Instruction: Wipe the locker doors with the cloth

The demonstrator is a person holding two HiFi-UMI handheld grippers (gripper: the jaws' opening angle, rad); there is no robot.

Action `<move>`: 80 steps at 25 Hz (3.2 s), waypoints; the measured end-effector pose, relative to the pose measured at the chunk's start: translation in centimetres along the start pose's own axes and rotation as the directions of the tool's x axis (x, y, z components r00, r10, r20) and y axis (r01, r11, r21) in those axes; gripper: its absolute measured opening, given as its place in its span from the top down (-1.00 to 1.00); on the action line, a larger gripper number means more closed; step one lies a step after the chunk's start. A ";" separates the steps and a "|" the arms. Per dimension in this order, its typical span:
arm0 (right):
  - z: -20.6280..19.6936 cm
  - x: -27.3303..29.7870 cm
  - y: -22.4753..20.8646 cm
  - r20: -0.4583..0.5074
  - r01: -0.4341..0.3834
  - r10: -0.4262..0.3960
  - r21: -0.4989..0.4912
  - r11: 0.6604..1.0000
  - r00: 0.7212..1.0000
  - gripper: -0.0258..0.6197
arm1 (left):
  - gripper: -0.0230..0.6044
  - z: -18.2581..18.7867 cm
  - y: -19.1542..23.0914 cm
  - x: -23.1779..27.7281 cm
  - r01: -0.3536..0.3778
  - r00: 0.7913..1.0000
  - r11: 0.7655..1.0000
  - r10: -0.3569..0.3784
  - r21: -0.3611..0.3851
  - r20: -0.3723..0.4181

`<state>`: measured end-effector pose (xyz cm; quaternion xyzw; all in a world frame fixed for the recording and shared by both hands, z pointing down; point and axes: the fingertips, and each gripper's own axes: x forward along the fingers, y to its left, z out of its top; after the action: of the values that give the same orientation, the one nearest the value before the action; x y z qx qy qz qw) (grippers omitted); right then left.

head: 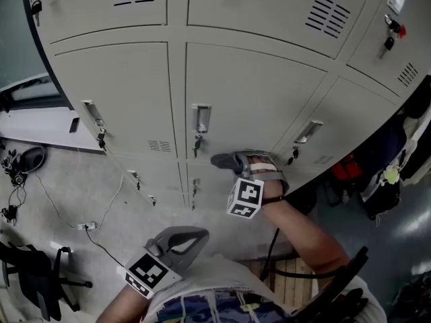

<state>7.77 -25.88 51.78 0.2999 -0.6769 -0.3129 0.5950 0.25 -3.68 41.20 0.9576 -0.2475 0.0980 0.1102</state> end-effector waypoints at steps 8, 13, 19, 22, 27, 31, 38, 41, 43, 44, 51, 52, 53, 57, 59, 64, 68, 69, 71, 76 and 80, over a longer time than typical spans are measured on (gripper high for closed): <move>0.2 -0.6 0.5 0.018 -0.074 0.074 0.014 0.997 0.997 0.46 | 0.92 -0.4 0.1 -0.5 -0.009 1.000 1.000 0.009 -0.006 0.008; 2.1 -7.0 -4.8 0.095 0.002 -0.007 0.053 0.999 0.995 0.46 | 0.92 -0.4 0.2 -0.8 -0.006 1.000 1.000 0.006 -0.010 0.010; 4.6 -15.5 -14.5 0.190 0.227 -0.241 0.096 0.969 0.952 0.46 | 0.92 -0.4 0.0 -0.6 0.005 1.000 1.000 -0.005 -0.006 0.019; 5.6 -19.0 -19.1 0.213 0.340 -0.359 0.121 0.932 0.909 0.46 | 0.92 -0.5 0.0 -0.7 0.008 1.000 1.000 -0.007 -0.010 0.021; 6.3 -21.4 -24.3 0.210 0.467 -0.483 0.124 0.875 0.850 0.46 | 0.92 -0.3 0.1 -1.1 0.000 1.000 1.000 0.000 -0.003 0.027; 6.2 -21.5 -26.4 0.194 0.513 -0.527 0.123 0.850 0.828 0.46 | 0.92 -0.4 0.4 -1.6 -0.012 1.000 1.000 0.013 -0.004 0.024; 6.3 -19.6 -25.5 0.188 0.509 -0.516 0.089 0.856 0.835 0.46 | 0.92 -0.2 0.8 -1.8 -0.014 1.000 1.000 0.014 -0.006 0.022; 6.1 -18.2 -23.8 0.178 0.475 -0.480 0.075 0.877 0.859 0.46 | 0.92 0.1 0.6 -1.7 -0.007 1.000 1.000 0.007 -0.014 0.010; 5.9 -17.1 -22.6 0.174 0.449 -0.454 0.066 0.891 0.874 0.46 | 0.92 0.2 0.6 -1.6 -0.005 1.000 1.000 0.006 -0.015 0.012; 5.9 -16.7 -22.0 0.171 0.439 -0.443 0.062 0.896 0.880 0.46 | 0.92 0.2 0.6 -1.5 -0.005 1.000 1.000 0.005 -0.014 0.014; 5.4 -13.7 -18.3 0.154 0.370 -0.371 0.040 0.928 0.916 0.46 | 0.92 0.0 0.4 -1.4 -0.002 1.000 1.000 0.002 -0.030 0.004; 5.3 -13.2 -17.7 0.153 0.357 -0.358 0.036 0.933 0.921 0.46 | 0.92 0.0 0.4 -1.4 -0.003 1.000 1.000 0.003 -0.030 0.003; 5.2 -12.6 -17.0 0.150 0.345 -0.345 0.032 0.938 0.926 0.46 | 0.92 -0.1 0.4 -1.4 -0.004 1.000 1.000 0.004 -0.030 0.001; 4.6 -10.5 -14.0 0.125 0.284 -0.284 0.019 0.959 0.951 0.46 | 0.92 -0.2 0.3 -1.5 -0.005 1.000 0.999 0.005 -0.034 -0.001; 4.4 -9.6 -12.6 0.107 0.255 -0.256 0.020 0.967 0.961 0.46 | 0.92 -0.2 0.3 -1.5 -0.004 1.000 0.999 0.004 -0.035 -0.002; 3.9 -7.8 -10.5 0.082 0.224 -0.224 0.012 0.975 0.971 0.46 | 0.92 -0.4 0.4 -1.6 -0.003 1.000 1.000 0.003 -0.028 0.002; 3.8 -6.6 -9.1 0.063 0.205 -0.205 0.003 0.979 0.977 0.46 | 0.92 -0.3 0.4 -1.6 -0.006 1.000 0.999 0.006 -0.037 0.006; 3.8 -6.3 -8.7 0.059 0.198 -0.198 0.000 0.980 0.978 0.47 | 0.92 -0.3 0.3 -1.6 -0.006 1.000 0.999 0.006 -0.038 0.008; 3.7 -5.6 -7.8 0.049 0.180 -0.180 -0.007 0.984 0.983 0.47 | 0.92 -0.3 0.3 -1.7 -0.006 1.000 0.999 0.007 -0.038 0.009; 3.2 -3.1 -4.7 0.015 0.112 -0.112 -0.019 0.994 0.994 0.47 | 0.92 -0.7 0.6 -2.0 -0.015 1.000 0.999 0.015 -0.028 0.010; 2.9 -0.9 -2.2 0.002 0.070 -0.070 -0.024 0.997 0.998 0.47 | 0.92 -0.9 0.7 -2.3 -0.020 1.000 1.000 0.020 -0.017 0.015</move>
<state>5.11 -26.35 49.22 0.3158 -0.6626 -0.3419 0.5868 -2.18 -3.01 41.62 0.9548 -0.2587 0.0899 0.1156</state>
